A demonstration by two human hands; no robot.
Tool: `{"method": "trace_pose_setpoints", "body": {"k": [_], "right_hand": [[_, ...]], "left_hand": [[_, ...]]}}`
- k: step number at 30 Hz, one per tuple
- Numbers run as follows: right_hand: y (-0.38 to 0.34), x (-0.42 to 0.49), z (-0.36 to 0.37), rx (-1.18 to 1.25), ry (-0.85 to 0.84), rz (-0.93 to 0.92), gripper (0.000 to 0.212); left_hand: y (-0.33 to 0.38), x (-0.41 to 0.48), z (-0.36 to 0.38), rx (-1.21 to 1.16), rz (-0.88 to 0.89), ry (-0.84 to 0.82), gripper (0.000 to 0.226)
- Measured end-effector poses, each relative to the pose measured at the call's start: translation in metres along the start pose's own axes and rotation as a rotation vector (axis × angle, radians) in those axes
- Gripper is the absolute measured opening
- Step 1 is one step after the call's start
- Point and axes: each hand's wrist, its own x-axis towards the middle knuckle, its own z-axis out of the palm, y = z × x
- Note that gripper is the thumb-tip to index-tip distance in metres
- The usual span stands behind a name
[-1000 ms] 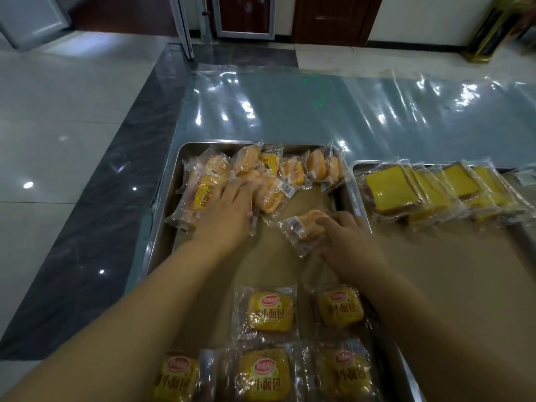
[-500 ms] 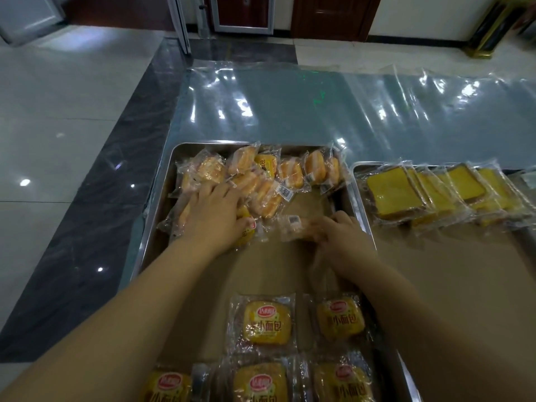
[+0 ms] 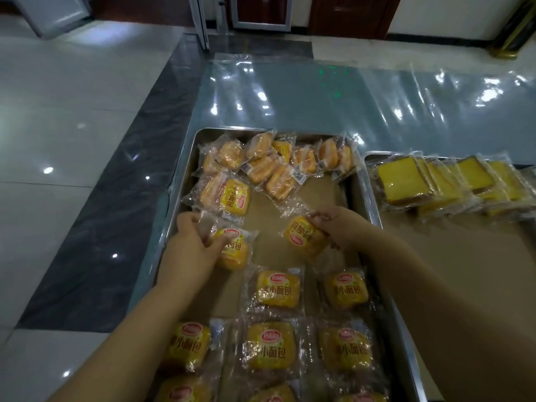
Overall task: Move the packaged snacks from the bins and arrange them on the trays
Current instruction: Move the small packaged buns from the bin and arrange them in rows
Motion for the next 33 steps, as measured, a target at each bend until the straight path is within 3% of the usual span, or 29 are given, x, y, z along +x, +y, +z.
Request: {"method": "trace_pose_setpoints", "body": {"k": [4,7,12,16,21,23,25,27,29,33], "right_hand": [[0.0,0.003,0.017,-0.235,0.151,0.029,0.046],[-0.004,0.0,0.026,-0.394,0.289,-0.027,0.054],[-0.004,-0.002,0.03,-0.449,0.086,-0.202,0.053],[-0.002,-0.006,0.034,-0.637,0.162,-0.106,0.051],[-0.006,-0.008,0.041,-0.44,0.246,0.14,0.065],[-0.006,-0.01,0.042,-0.435,0.307,0.11,0.066],[-0.003,-0.012,0.043,-0.497,0.368,-0.031,0.063],[-0.001,-0.013,0.043,-0.522,0.305,-0.127,0.057],[0.001,-0.014,0.045,-0.52,0.224,-0.082,0.056],[0.002,-0.018,0.049,-0.576,0.303,0.063,0.061]], "left_hand": [[-0.015,-0.017,-0.005,0.228,0.006,-0.017,0.068],[-0.02,-0.03,-0.005,0.428,0.185,0.102,0.05],[-0.022,-0.035,0.004,0.479,0.408,-0.061,0.035],[-0.025,-0.035,0.004,0.554,0.355,-0.067,0.038],[-0.028,-0.039,0.005,0.593,0.348,-0.044,0.039],[-0.03,-0.042,0.006,0.567,0.361,-0.021,0.038],[-0.033,-0.046,0.006,0.518,0.373,-0.018,0.037],[-0.036,-0.049,0.005,0.478,0.375,-0.041,0.037],[-0.038,-0.051,0.004,0.443,0.365,-0.064,0.039],[-0.042,-0.057,0.001,0.414,0.322,-0.082,0.046]]}}
